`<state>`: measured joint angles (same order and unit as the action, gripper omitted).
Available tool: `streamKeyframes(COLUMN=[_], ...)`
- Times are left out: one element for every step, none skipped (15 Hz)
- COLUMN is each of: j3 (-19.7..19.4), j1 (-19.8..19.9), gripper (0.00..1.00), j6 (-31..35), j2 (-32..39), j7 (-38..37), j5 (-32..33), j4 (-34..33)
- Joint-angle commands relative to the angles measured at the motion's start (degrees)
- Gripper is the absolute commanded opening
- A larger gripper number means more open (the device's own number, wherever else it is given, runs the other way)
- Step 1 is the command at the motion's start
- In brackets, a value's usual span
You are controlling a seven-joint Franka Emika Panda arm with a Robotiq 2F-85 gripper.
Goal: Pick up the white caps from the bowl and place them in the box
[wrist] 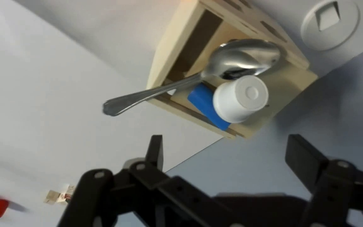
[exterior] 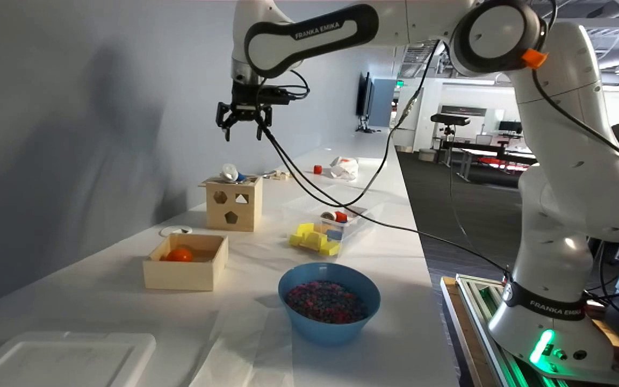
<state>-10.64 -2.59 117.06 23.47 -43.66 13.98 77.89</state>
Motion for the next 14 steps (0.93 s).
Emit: streamKeyframes(j3=[0.68,0.64,0.64,0.79,0.98,0.87,0.89,0.99,0.99,0.95,0.93,0.91,0.72,0.66], j1=[0.75,1.09,1.52,1.99,2.43,2.87,3.35,3.73,4.09,4.47,4.81,5.3,5.71,6.22], gripper=[1.0,1.0,1.0,1.0,1.0,1.0,1.0,1.0,1.0,1.0,1.0,1.0,1.0,1.0], j6=[-3.6,-5.23,-6.92,-7.69,-8.09,-8.29,-8.1,-7.75,-7.6,-6.41,-5.85,-4.64,-3.17,-1.07], j2=[-9.27,-10.19,-11.19,-12.38,-13.36,-14.77,-15.71,-17.02,-18.05,-18.35,-18.7,-18.69,-18.33,-18.17], j7=[8.57,10.48,12.36,14.2,15.83,16.78,17.83,18.3,18.16,15.82,14.01,11.62,8.73,7.49], j5=[3.38,3.97,4.24,4.24,3.85,3.88,3.74,3.31,2.88,1.89,1.03,-1.13,-2.55,-4.5], j4=[11.86,13.57,15.41,17.58,19.84,22.4,24.75,27.57,29.77,31.81,33.52,35.25,36.66,38.37])
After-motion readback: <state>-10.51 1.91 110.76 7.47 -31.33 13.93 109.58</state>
